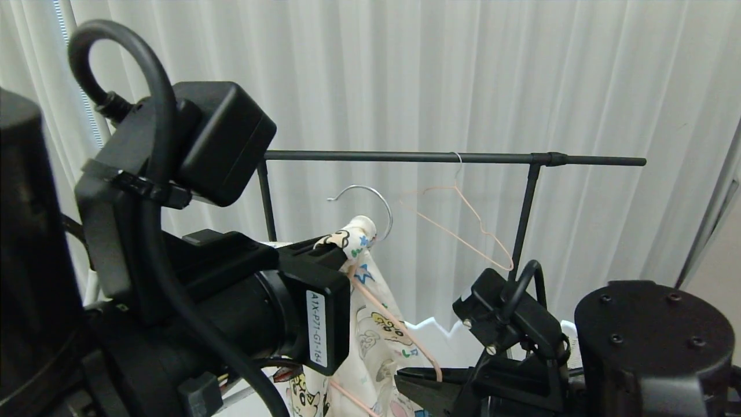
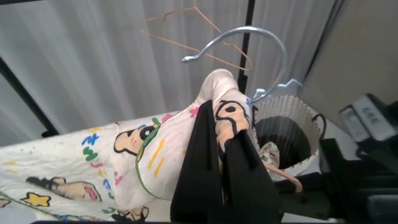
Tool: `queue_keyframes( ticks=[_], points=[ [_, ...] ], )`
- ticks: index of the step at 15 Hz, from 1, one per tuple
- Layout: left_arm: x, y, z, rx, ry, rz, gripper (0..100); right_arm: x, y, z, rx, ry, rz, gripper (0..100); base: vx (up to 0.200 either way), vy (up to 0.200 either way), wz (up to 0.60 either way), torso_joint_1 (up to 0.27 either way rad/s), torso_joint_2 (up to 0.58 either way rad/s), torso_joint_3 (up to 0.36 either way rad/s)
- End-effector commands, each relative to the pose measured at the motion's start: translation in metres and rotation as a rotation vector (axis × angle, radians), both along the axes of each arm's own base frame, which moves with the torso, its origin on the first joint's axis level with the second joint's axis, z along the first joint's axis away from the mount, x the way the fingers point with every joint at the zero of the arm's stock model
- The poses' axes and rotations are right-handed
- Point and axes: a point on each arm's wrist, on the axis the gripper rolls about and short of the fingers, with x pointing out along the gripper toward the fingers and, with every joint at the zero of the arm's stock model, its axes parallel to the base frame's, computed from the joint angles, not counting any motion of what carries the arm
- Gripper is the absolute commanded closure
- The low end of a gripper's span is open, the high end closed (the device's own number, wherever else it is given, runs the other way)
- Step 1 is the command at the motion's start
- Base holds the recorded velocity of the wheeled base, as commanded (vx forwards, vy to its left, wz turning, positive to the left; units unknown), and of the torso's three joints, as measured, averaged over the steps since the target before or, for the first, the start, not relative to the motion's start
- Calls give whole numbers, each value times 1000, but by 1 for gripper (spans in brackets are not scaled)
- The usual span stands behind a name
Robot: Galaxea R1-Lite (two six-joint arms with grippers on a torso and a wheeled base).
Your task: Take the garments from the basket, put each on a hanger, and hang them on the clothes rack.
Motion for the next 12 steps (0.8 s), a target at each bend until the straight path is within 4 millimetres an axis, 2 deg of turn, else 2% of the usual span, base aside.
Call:
queue_keyframes(
  ticks=[1, 6, 12],
  points=[
    [-3, 0, -2, 4, 2, -13, 100, 1, 3, -3, -10, 2, -15, 100, 0, 0, 0, 0, 0, 0],
    [-1, 7, -9, 41, -16, 103, 100, -1, -9, 15, 77, 22, -110, 100, 0, 0, 0, 0, 0, 0],
    [-5, 8, -18, 72, -9, 94, 100, 4, -15, 26, 146, -14, -170, 100, 0, 0, 0, 0, 0, 0]
  ],
)
